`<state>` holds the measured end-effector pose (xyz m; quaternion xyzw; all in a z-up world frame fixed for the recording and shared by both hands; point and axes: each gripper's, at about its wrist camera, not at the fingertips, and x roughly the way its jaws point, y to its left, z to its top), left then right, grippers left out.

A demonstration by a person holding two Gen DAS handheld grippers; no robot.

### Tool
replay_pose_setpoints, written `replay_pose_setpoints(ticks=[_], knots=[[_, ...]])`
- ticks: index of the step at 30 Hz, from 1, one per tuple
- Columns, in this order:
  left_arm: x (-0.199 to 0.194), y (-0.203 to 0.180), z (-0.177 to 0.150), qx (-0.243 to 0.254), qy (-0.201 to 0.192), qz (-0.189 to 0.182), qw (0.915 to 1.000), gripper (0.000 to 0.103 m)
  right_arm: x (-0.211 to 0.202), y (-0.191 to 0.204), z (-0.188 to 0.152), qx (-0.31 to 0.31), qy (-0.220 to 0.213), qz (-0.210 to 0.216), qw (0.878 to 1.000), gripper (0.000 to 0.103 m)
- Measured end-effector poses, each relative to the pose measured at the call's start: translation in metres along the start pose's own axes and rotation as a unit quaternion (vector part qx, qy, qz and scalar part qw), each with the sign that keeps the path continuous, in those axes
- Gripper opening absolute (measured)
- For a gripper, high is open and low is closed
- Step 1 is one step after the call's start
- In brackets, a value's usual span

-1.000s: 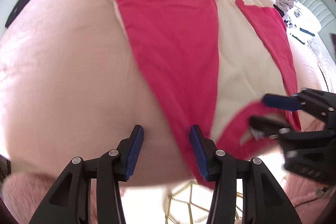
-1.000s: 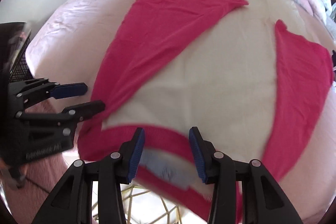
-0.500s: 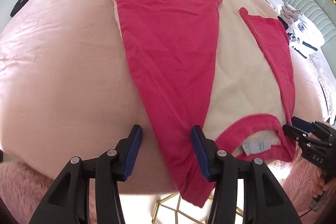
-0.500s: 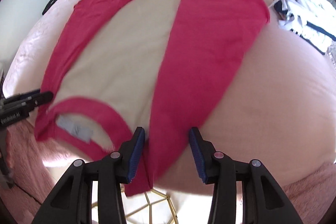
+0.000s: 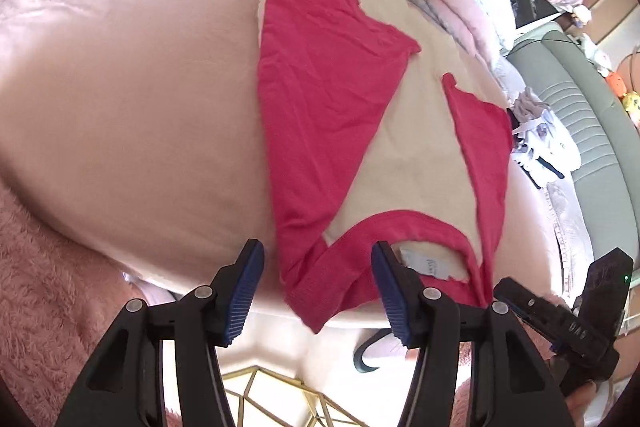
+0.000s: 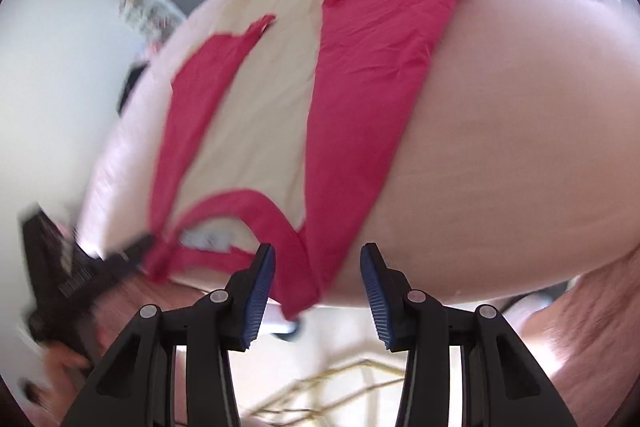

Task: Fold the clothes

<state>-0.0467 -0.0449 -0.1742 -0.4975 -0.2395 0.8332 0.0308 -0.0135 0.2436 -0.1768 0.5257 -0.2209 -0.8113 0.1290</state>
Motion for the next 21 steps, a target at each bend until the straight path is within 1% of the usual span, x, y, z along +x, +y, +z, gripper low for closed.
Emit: replay_pose_setpoints(ticks=[2, 4, 5, 7, 9, 11, 13, 14, 15, 16, 17, 21], knots=[[0.006, -0.006, 0.003, 0.006, 0.001, 0.003, 1.0, 0.053, 0.009, 0.01, -0.002, -0.022, 0.007, -0.018, 1.0, 0.044], [0.005, -0.005, -0.002, 0.011, 0.004, -0.009, 0.9999, 0.053, 0.017, 0.02, -0.003, -0.043, 0.013, -0.035, 0.998, 0.046], [0.007, -0.007, -0.004, 0.009, 0.002, -0.011, 0.9999, 0.052, 0.019, 0.024, -0.003, -0.046, 0.011, -0.032, 0.998, 0.046], [0.01, -0.01, -0.008, 0.0, -0.005, -0.003, 1.0, 0.048, 0.025, 0.018, 0.004, -0.013, 0.005, 0.015, 1.0, 0.046], [0.004, -0.007, -0.016, -0.001, -0.007, 0.001, 1.0, 0.047, 0.026, 0.01, 0.007, 0.011, 0.004, 0.023, 1.0, 0.042], [0.006, -0.005, -0.015, -0.006, -0.008, -0.003, 0.9999, 0.047, 0.03, 0.007, 0.01, 0.007, 0.0, 0.012, 1.0, 0.031], [0.007, -0.004, -0.013, -0.012, -0.01, -0.008, 0.9998, 0.047, 0.032, 0.006, 0.014, 0.005, -0.015, -0.002, 1.0, 0.031], [0.005, -0.003, -0.013, -0.013, -0.013, -0.008, 0.9998, 0.04, 0.029, 0.007, 0.014, 0.002, -0.026, -0.011, 1.0, 0.03], [0.002, -0.003, -0.014, -0.012, -0.017, -0.006, 0.9998, 0.026, 0.026, 0.008, 0.014, -0.003, -0.038, -0.02, 0.999, 0.028], [0.0, -0.003, -0.014, -0.007, -0.019, 0.0, 0.9998, 0.02, 0.023, 0.007, 0.012, -0.01, -0.045, -0.024, 0.999, 0.024], [-0.001, -0.003, -0.014, -0.003, -0.021, 0.006, 0.9998, 0.016, 0.023, 0.007, 0.014, -0.017, -0.043, -0.026, 0.999, 0.022], [0.002, 0.002, -0.014, -0.019, -0.011, -0.004, 0.9998, 0.016, 0.022, 0.004, 0.013, -0.019, -0.028, -0.028, 0.999, 0.022]])
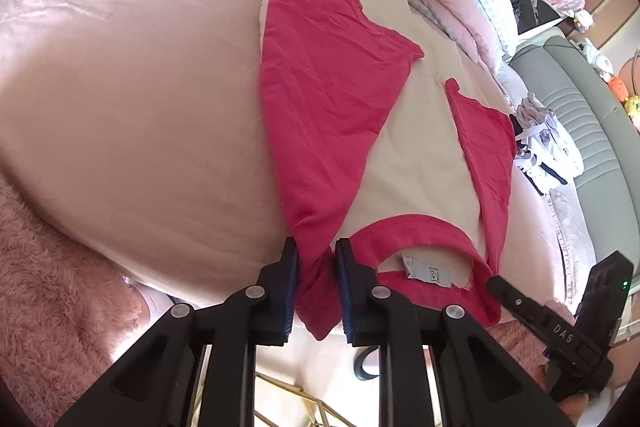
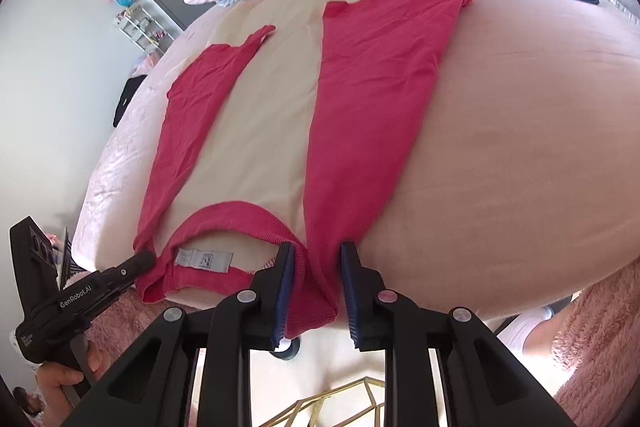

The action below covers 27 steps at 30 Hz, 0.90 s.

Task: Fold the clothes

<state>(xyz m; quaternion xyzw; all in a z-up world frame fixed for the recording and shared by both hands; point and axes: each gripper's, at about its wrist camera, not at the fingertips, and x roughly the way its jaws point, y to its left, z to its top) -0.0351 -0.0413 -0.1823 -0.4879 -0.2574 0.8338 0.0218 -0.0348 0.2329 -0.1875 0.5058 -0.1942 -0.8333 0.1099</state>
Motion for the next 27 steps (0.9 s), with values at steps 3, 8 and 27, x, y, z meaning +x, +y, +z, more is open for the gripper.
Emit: replay_pose_setpoints(ticks=[3, 8, 27], knots=[[0.004, 0.006, 0.001, -0.014, 0.011, -0.012, 0.9998, 0.016, -0.006, -0.005, -0.003, 0.009, 0.003, -0.001, 1.0, 0.022], [0.008, 0.011, 0.001, -0.03, 0.01, -0.021, 0.9993, 0.017, -0.006, -0.008, -0.005, 0.021, 0.01, 0.023, 0.999, 0.029], [0.005, -0.002, -0.001, 0.006, 0.024, -0.038, 0.999, 0.03, 0.012, -0.026, 0.003, 0.073, 0.058, 0.111, 0.989, 0.029]])
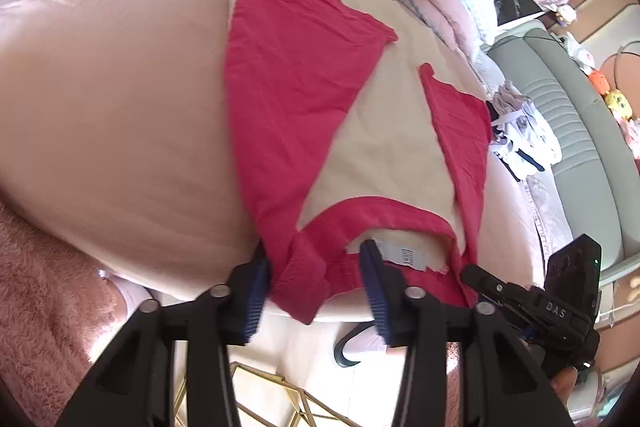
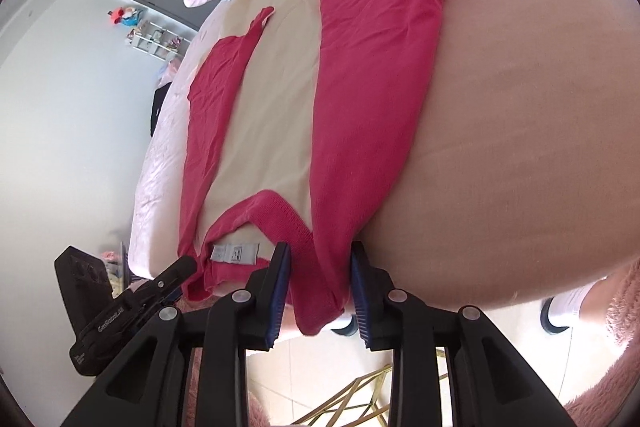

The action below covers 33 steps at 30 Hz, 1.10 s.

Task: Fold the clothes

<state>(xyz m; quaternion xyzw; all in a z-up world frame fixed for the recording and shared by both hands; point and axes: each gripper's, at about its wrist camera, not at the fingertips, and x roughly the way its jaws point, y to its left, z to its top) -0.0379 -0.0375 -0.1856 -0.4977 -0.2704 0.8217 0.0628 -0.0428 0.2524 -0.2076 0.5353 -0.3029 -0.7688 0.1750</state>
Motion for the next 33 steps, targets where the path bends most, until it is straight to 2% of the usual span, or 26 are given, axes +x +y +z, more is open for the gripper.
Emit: replay_pose_setpoints(ticks=[5, 8, 15, 16, 17, 18, 20, 25, 28, 31, 33], knots=[[0.003, 0.009, 0.001, -0.031, 0.005, -0.014, 0.9994, 0.029, -0.003, -0.004, -0.003, 0.011, 0.002, 0.007, 1.0, 0.027], [0.009, 0.013, 0.005, -0.039, 0.001, -0.021, 0.999, 0.029, 0.001, -0.002, -0.002, 0.002, 0.003, -0.002, 1.0, 0.027], [0.016, 0.002, 0.014, -0.009, -0.017, -0.002, 0.9998, 0.029, 0.016, 0.014, 0.019, -0.041, -0.001, -0.028, 0.999, 0.027], [0.015, 0.001, 0.013, -0.007, -0.016, 0.0, 0.9998, 0.028, 0.015, 0.013, 0.017, -0.038, -0.003, -0.027, 0.999, 0.027], [0.013, 0.002, 0.012, -0.008, -0.014, 0.002, 0.9999, 0.018, 0.015, 0.011, 0.015, -0.035, -0.005, -0.026, 0.999, 0.026], [0.011, 0.004, 0.011, -0.013, -0.011, -0.006, 0.9998, 0.013, 0.013, 0.009, 0.012, -0.032, -0.003, -0.025, 0.999, 0.025], [0.009, 0.011, 0.009, -0.033, -0.009, -0.028, 0.999, 0.013, 0.009, 0.007, 0.005, -0.034, -0.002, -0.025, 0.999, 0.017], [0.024, 0.016, 0.019, -0.058, -0.009, -0.041, 0.9974, 0.013, 0.01, 0.001, 0.009, -0.016, -0.015, -0.021, 1.0, 0.015], [0.026, 0.006, 0.022, -0.027, -0.016, -0.024, 0.9992, 0.013, 0.014, 0.005, 0.013, -0.021, -0.022, -0.025, 0.999, 0.017], [0.021, 0.0, 0.021, -0.014, -0.014, -0.009, 0.9998, 0.008, 0.008, 0.01, 0.012, -0.036, -0.026, -0.027, 0.999, 0.006], [0.015, -0.003, 0.021, -0.008, -0.015, -0.005, 0.9998, 0.006, -0.001, 0.013, 0.011, -0.043, -0.034, -0.024, 0.998, 0.005]])
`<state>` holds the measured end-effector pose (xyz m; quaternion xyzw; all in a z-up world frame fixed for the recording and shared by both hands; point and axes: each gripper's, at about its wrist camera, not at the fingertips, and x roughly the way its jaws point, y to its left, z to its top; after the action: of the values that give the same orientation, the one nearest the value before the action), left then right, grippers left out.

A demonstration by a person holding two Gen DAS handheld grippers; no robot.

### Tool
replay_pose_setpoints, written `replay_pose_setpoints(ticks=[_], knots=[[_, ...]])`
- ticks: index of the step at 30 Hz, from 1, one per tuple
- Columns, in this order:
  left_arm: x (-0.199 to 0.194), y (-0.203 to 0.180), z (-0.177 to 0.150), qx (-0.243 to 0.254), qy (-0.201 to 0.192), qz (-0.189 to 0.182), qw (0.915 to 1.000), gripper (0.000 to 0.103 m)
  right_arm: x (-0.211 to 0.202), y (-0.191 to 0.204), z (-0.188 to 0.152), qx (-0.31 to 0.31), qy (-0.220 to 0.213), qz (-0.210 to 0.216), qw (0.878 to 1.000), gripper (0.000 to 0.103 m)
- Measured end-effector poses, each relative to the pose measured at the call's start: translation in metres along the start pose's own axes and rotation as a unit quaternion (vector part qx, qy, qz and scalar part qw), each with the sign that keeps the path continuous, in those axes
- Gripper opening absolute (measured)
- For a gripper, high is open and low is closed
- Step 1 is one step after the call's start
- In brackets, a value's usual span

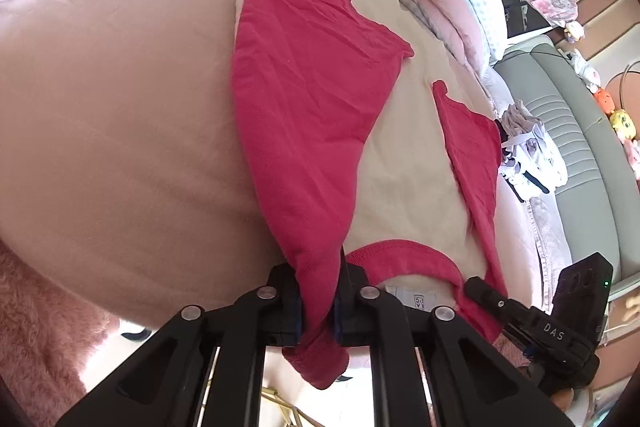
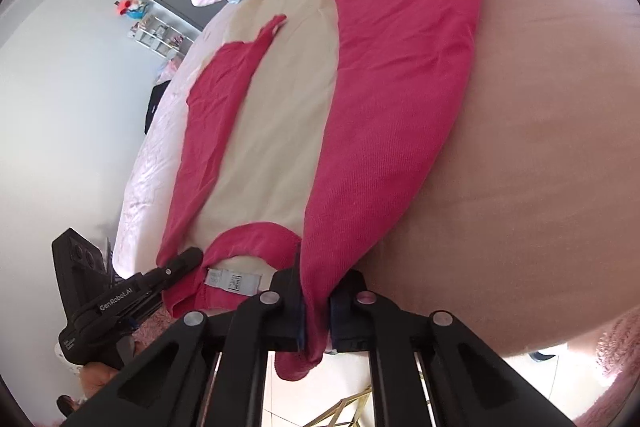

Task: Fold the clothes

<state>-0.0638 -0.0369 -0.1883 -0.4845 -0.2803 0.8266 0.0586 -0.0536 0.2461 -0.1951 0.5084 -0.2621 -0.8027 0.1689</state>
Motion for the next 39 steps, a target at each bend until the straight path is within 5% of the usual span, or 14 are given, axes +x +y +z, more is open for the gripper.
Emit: replay_pose_setpoints(ticks=[10, 14, 17, 20, 22, 24, 26, 29, 32, 36, 39], knots=[[-0.025, -0.018, -0.005, 0.032, -0.012, 0.002, 0.9994, 0.005, -0.043, 0.026, 0.003, -0.061, -0.037, -0.011, 0.997, 0.004], [-0.016, -0.009, -0.017, 0.035, 0.021, 0.023, 0.9989, 0.005, -0.039, 0.006, -0.016, -0.035, -0.012, -0.016, 0.999, 0.004], [-0.005, 0.009, -0.016, -0.018, 0.062, 0.002, 0.9979, 0.006, -0.022, -0.009, -0.029, -0.028, 0.04, -0.058, 0.997, 0.005], [-0.008, 0.015, -0.011, -0.042, 0.092, -0.007, 0.9949, 0.009, -0.026, -0.012, -0.026, -0.022, 0.053, -0.055, 0.997, 0.006], [-0.019, 0.014, -0.011, -0.037, 0.103, 0.022, 0.9938, 0.023, -0.037, -0.004, -0.022, -0.033, 0.052, -0.06, 0.996, 0.008], [-0.038, 0.014, -0.011, -0.035, 0.092, 0.051, 0.9938, 0.054, -0.052, 0.007, -0.02, -0.056, 0.042, -0.073, 0.995, 0.009], [-0.059, 0.013, -0.006, -0.031, 0.063, 0.063, 0.9955, 0.058, -0.066, 0.017, -0.017, -0.091, 0.042, -0.105, 0.989, 0.011], [-0.076, 0.002, 0.021, 0.025, 0.009, 0.093, 0.9954, 0.058, -0.083, 0.028, 0.002, -0.122, 0.036, -0.137, 0.982, 0.011], [-0.058, -0.021, 0.07, 0.129, -0.008, 0.081, 0.9883, 0.058, -0.089, 0.03, 0.043, -0.144, 0.012, -0.133, 0.981, 0.011], [-0.009, -0.06, 0.16, 0.248, -0.022, 0.073, 0.9658, 0.058, -0.063, 0.049, 0.129, -0.19, -0.013, -0.153, 0.97, 0.011], [0.045, -0.072, 0.235, 0.26, -0.027, 0.096, 0.9603, 0.058, -0.027, 0.053, 0.209, -0.219, -0.023, -0.173, 0.96, 0.011]])
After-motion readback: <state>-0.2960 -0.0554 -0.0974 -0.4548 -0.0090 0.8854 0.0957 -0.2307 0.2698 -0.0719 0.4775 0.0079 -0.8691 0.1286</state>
